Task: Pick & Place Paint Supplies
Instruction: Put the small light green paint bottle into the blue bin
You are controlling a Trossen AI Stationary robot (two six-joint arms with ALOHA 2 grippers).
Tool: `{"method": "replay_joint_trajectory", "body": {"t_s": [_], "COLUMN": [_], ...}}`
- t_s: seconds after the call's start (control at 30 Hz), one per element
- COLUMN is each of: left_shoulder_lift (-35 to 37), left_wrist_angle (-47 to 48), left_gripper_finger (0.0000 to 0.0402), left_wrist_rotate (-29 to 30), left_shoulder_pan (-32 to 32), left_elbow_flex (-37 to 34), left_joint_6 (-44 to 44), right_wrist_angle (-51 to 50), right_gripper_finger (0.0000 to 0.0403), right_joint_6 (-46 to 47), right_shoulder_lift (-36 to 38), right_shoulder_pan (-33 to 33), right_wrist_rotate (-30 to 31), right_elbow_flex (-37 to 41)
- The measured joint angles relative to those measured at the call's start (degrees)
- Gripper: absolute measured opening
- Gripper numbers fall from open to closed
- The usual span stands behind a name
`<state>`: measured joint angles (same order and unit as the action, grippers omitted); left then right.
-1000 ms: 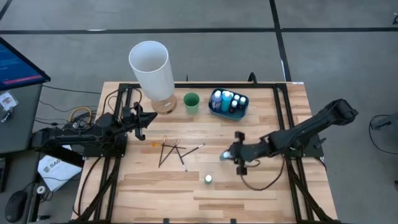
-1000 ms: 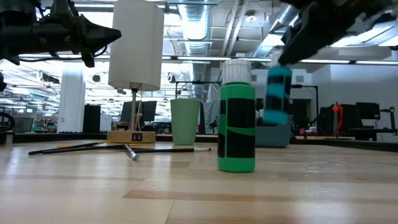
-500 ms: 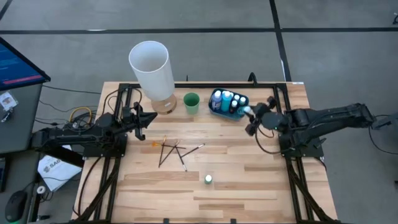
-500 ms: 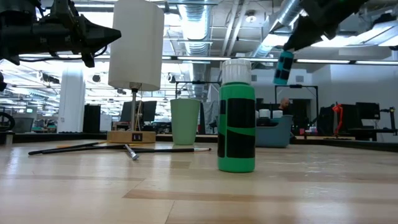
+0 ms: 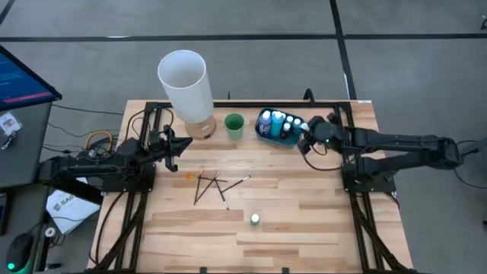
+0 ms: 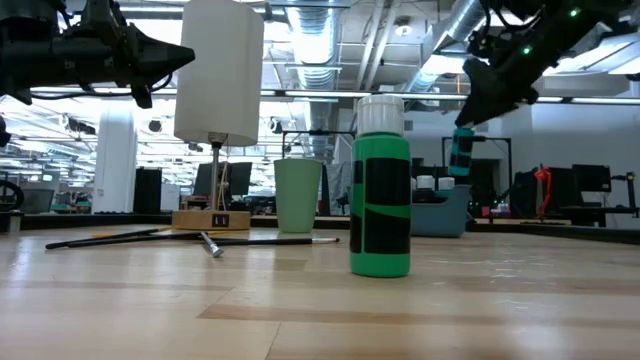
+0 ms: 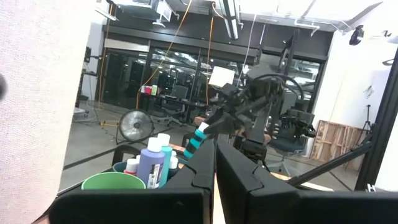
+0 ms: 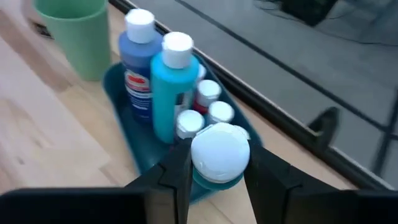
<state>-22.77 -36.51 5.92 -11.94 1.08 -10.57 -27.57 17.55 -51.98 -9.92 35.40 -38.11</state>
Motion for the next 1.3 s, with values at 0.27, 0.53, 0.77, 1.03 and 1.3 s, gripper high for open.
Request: {"method": "replay_joint_trajectory", "body": {"t_s": [0.27,0.53,0.77,1.03,1.3], "left_shoulder_lift": [0.0,0.0,0.0,0.0,0.0], "left_wrist_angle": [0.0,0.0,0.0,0.0,0.0], "left_gripper_finger": [0.0002,0.0002,0.0002,0.0002,0.0002], "left_wrist_rotate": [0.0,0.0,0.0,0.0,0.0], "left_shoulder_pan": [0.0,0.0,0.0,0.0,0.0], "left_elbow_flex": [0.0,0.0,0.0,0.0,0.0], "left_joint_6": [0.0,0.0,0.0,0.0,0.0], "right_wrist_angle": [7.8,13.8,15.7,18.6,21.6], "right_gripper_finger": [0.0114,0.0114,0.0114,0.0114,0.0114], "right_joint_6": [-3.0,-4.0,-4.8,-6.0,-7.1], "right_shoulder_lift": [-1.6,-4.2,-8.2,-14.4,-18.2], "right_shoulder_pan": [-6.4,-10.0,-12.6,-14.9,-16.2], "right_wrist_rotate": [-8.0,-12.7,-15.3,-18.2,-19.7], "right_elbow_flex": [4.0,7.6,7.6,7.6,7.4]}}
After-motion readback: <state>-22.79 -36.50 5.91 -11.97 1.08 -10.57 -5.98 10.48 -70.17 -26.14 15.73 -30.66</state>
